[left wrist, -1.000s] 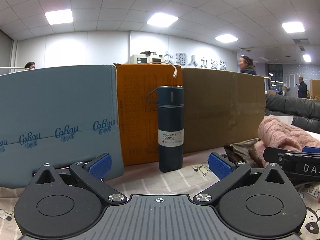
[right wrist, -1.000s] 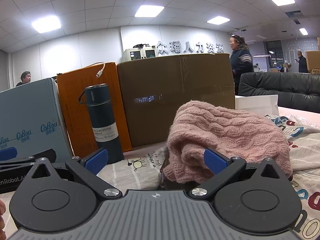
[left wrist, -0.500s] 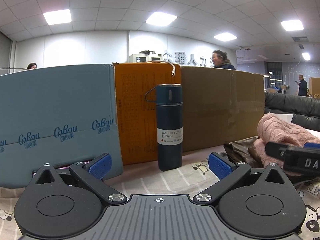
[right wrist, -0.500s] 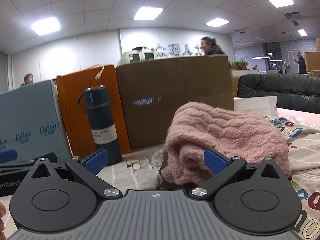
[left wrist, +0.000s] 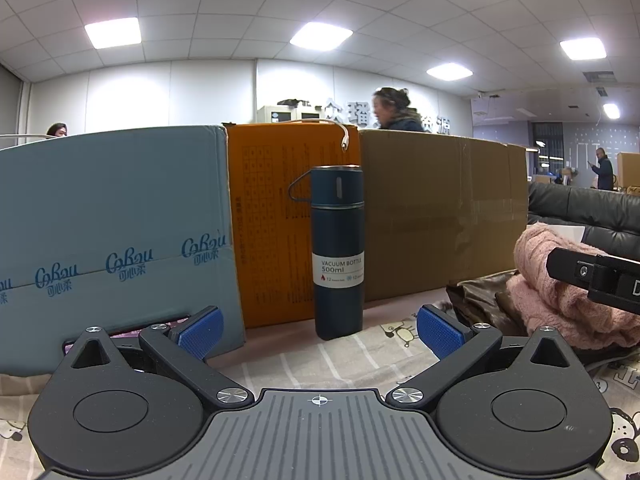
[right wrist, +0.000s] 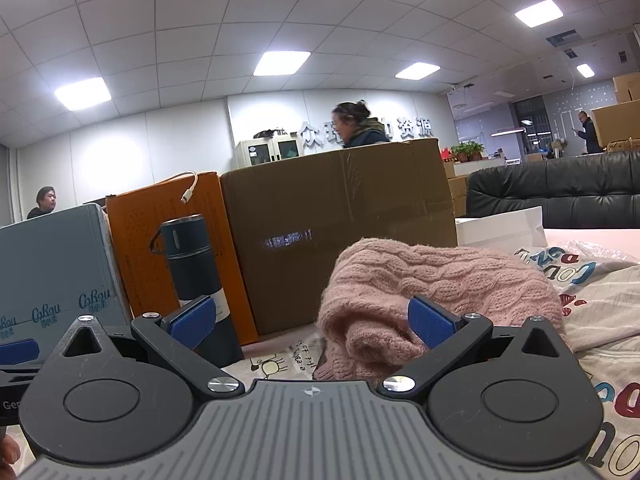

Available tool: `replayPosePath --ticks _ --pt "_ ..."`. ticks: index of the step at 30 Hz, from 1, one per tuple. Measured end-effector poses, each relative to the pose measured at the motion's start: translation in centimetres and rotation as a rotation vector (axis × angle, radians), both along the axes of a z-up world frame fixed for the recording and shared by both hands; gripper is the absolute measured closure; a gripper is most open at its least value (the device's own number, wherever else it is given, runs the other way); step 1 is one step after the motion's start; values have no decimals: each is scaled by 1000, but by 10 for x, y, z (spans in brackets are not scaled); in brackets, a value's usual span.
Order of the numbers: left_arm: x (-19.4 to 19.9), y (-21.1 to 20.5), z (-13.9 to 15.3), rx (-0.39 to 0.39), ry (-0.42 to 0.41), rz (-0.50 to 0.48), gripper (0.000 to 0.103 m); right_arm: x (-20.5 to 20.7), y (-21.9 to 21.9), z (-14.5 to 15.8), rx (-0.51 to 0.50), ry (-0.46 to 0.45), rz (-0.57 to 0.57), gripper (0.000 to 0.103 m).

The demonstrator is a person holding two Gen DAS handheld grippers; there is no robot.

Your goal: Fold clothes

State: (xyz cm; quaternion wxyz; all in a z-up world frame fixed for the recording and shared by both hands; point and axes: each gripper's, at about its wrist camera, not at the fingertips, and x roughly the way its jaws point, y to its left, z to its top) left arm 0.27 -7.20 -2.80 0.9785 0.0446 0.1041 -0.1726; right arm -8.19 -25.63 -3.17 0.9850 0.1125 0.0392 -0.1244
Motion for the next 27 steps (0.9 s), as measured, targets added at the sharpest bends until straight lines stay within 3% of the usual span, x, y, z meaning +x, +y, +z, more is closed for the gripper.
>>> replayPosePath --ticks 27 --pt "1 0 1 0 6 -3 0 -1 2 -1 -2 -9 2 0"
